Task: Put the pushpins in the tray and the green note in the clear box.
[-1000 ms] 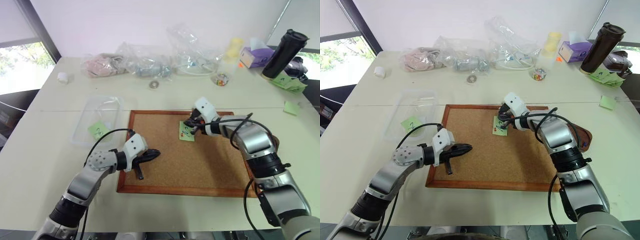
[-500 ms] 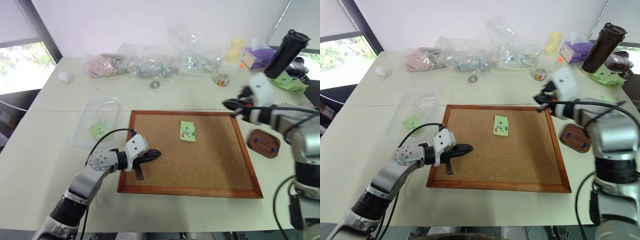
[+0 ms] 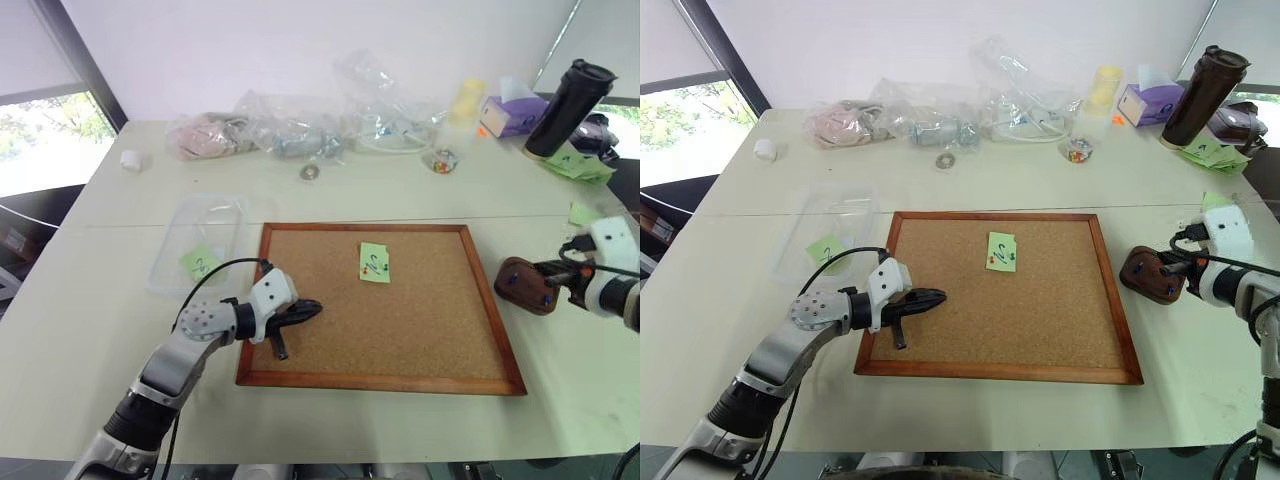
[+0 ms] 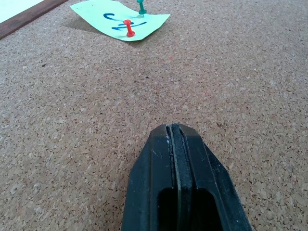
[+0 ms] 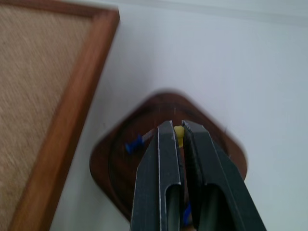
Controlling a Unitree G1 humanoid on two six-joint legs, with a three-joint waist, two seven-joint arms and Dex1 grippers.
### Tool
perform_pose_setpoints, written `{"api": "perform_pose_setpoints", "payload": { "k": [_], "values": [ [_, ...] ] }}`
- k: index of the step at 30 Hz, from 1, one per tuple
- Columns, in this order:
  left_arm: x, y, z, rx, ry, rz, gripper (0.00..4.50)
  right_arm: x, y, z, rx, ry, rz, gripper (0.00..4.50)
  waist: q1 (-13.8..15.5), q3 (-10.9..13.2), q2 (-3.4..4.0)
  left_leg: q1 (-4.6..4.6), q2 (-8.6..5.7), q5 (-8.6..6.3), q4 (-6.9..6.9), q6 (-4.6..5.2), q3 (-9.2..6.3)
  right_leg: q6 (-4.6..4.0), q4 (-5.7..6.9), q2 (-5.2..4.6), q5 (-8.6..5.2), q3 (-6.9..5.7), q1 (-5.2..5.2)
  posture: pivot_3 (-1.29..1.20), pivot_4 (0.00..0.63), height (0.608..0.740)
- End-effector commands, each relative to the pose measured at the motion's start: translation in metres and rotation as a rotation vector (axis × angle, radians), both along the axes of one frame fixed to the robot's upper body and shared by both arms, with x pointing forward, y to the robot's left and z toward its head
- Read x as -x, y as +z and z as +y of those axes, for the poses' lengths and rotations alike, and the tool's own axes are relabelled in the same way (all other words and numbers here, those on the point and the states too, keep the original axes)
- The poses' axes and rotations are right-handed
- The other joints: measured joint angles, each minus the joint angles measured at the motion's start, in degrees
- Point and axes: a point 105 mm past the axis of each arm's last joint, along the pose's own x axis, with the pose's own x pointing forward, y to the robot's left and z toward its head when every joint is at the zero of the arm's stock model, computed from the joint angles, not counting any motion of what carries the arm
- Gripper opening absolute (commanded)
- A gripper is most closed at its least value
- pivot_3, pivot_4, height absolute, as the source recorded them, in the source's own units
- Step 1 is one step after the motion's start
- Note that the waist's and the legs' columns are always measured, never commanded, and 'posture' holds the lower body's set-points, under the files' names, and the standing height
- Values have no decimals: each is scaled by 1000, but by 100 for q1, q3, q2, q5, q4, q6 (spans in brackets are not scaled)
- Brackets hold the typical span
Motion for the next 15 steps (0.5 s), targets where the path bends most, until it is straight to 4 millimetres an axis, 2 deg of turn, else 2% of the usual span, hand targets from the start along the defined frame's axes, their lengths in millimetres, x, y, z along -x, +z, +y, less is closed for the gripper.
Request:
{"api": "perform_pose_setpoints", "payload": {
  "k": [1, 6, 9, 15],
  "values": [
    [10, -26, 1, -62, -14, 87, 0, -1, 6, -4, -26, -24, -52, 153, 2, -1, 1, 0, 0, 0, 0, 0, -1, 0, 0, 0, 0, 0, 0, 0, 150, 740],
    [10, -26, 3, -68, -11, 85, 0, 1, -5, -3, -45, -19, -38, 153, 1, -1, 1, -1, -1, 0, 0, 0, -2, 0, 0, -1, 0, 0, 0, 0, 150, 740],
    [10, -25, 3, -68, -10, 85, 0, 1, -7, -4, -48, -19, -35, 955, 1, -1, 2, 0, -1, 0, 0, 0, -3, 0, 0, 0, 0, -1, 0, 0, 150, 740],
    [10, -23, 3, -69, -8, 82, 0, 3, -11, -2, -40, -7, -21, 4045, -1, -1, 2, 0, -1, 0, -1, 0, -3, 0, 0, 0, 0, -1, 0, 0, 150, 740]
  ]
}}
